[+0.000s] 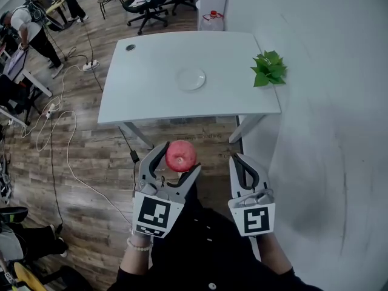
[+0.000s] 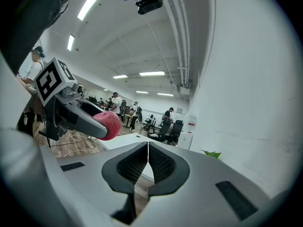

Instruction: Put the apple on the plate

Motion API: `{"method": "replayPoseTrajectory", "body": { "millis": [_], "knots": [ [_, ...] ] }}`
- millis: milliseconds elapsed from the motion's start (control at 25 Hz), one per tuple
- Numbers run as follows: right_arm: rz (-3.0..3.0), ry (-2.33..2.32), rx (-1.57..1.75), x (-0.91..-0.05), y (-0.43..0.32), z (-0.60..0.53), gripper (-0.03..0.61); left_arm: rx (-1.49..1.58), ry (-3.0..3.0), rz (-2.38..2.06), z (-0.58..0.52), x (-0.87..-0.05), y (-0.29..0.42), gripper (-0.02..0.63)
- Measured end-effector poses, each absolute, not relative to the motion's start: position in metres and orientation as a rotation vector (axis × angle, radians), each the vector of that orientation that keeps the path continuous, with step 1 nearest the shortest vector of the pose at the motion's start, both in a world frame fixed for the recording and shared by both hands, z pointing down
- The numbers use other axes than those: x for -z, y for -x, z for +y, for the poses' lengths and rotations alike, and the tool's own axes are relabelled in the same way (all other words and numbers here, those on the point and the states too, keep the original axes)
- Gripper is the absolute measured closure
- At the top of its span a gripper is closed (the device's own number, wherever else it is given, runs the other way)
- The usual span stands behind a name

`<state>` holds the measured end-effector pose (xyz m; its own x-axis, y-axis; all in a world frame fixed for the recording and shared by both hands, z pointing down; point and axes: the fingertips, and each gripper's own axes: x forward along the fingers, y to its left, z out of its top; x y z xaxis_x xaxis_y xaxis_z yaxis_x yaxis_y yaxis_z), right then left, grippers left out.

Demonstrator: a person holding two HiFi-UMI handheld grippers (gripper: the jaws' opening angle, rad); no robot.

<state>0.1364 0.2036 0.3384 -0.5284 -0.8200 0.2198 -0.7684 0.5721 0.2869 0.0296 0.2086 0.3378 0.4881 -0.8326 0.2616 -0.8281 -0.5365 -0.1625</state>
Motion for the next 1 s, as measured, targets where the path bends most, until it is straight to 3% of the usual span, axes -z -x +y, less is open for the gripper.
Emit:
{"method": "replayPoseTrajectory", "body": {
  "millis": [1000],
  "knots": [
    [-2.454, -1.3, 0.21, -0.329, -0.077, 0.057, 0.535, 0.512, 2.733, 1.454, 0.06, -0.334, 0.023, 0.253]
  ]
}}
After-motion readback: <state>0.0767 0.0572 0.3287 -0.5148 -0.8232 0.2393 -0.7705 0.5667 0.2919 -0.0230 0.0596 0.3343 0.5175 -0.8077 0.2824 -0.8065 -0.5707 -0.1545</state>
